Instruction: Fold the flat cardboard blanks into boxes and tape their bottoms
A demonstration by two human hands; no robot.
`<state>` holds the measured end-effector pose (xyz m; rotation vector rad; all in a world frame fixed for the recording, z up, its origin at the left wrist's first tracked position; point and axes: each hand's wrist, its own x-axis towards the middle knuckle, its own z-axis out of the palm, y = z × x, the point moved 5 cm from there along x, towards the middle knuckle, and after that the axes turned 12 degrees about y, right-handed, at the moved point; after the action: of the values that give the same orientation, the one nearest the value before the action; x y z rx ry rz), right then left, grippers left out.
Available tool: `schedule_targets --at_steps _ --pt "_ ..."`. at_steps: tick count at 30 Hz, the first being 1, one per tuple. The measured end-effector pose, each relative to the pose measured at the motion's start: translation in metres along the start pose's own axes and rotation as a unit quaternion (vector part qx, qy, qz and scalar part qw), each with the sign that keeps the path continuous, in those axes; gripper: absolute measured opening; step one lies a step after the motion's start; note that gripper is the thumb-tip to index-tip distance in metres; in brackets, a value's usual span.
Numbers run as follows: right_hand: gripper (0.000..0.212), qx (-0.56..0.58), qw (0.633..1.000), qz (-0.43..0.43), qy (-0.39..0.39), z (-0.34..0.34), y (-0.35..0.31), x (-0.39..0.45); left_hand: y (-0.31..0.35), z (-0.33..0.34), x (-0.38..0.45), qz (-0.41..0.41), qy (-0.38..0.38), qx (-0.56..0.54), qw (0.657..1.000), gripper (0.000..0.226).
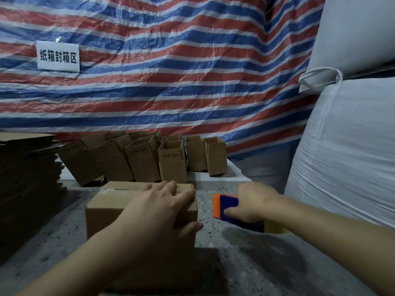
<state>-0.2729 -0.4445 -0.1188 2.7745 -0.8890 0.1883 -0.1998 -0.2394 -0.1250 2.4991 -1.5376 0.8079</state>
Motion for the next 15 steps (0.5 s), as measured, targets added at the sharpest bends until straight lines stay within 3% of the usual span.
schedule_targets --at_steps 6,11,15 --pt "0.05 0.07 0.994 0.04 0.068 0.062 -0.015 0.0 0.002 0.003 0.002 -0.003 -0.016 -0.002 1.0 0.083" --pt "0.044 0.049 0.993 0.047 0.099 0.088 -0.019 0.0 0.002 0.003 0.002 0.007 -0.02 -0.001 1.0 0.073" --pt "0.054 0.032 0.994 0.066 0.082 0.092 -0.018 -0.001 0.003 0.002 0.003 0.006 -0.02 -0.002 1.0 0.071"
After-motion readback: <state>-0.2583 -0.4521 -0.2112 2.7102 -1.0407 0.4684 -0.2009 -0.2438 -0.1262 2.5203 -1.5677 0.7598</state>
